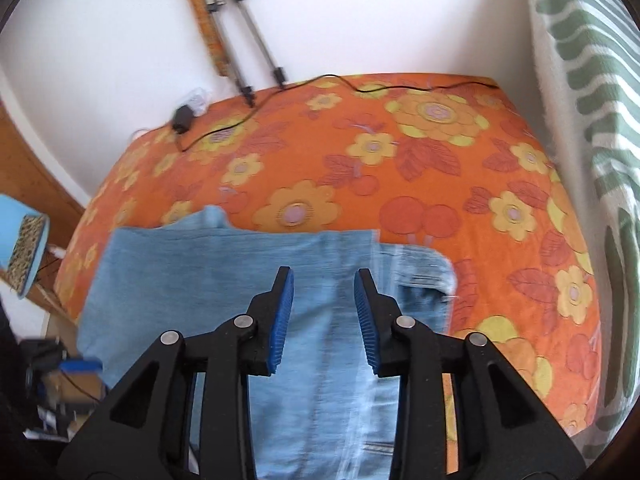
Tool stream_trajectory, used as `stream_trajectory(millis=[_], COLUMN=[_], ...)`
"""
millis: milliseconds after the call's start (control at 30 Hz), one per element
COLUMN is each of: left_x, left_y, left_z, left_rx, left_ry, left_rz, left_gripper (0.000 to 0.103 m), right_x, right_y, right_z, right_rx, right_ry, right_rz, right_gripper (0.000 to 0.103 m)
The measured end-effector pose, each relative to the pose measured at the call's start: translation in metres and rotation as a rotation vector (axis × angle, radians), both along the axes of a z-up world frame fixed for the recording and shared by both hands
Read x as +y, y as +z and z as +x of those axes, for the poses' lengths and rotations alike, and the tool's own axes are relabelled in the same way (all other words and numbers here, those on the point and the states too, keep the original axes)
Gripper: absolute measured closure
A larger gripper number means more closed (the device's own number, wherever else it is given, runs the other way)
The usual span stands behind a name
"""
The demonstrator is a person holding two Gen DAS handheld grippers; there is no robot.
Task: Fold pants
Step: 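Open the right gripper and withdraw both grippers from the jeans, then move both open grippers toward the edge of the folded jeans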
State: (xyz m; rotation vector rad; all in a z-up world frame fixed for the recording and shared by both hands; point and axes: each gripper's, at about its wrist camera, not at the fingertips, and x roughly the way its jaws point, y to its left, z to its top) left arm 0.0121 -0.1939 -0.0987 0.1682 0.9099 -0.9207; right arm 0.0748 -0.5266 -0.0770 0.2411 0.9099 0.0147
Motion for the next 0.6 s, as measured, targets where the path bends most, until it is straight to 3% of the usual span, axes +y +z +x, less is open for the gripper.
stream_trajectory(millis=[133, 267, 433, 600], left_x=[0.069, 0.122, 0.156, 0.161], left_y=[-0.012, -0.031, -0.048, -0.059], left_z=[0.02, 0.035, 0.045, 0.05], left_rx=[-0.01, 0.057, 0.086, 0.146], left_ry=[0.216, 0.378, 0.471, 0.467], left_rz=[0.057, 0.053, 0.062, 0.039], left_gripper=[0.061, 0.061, 0.061, 0.061], right_x=[0.051, 0.103, 0.139, 0.146], right_y=[-0.003, -0.013, -0.031, -0.045], right_z=[0.006, 0.011, 0.0, -0.025], right_rx=[0.001, 0.021, 0.066, 0.093], right_ry=[0.119, 0.253, 0.336, 0.346], right_rz=[-0.014, -0.054, -0.097, -0.119], right_gripper=[0.07, 0.07, 0.07, 0.07])
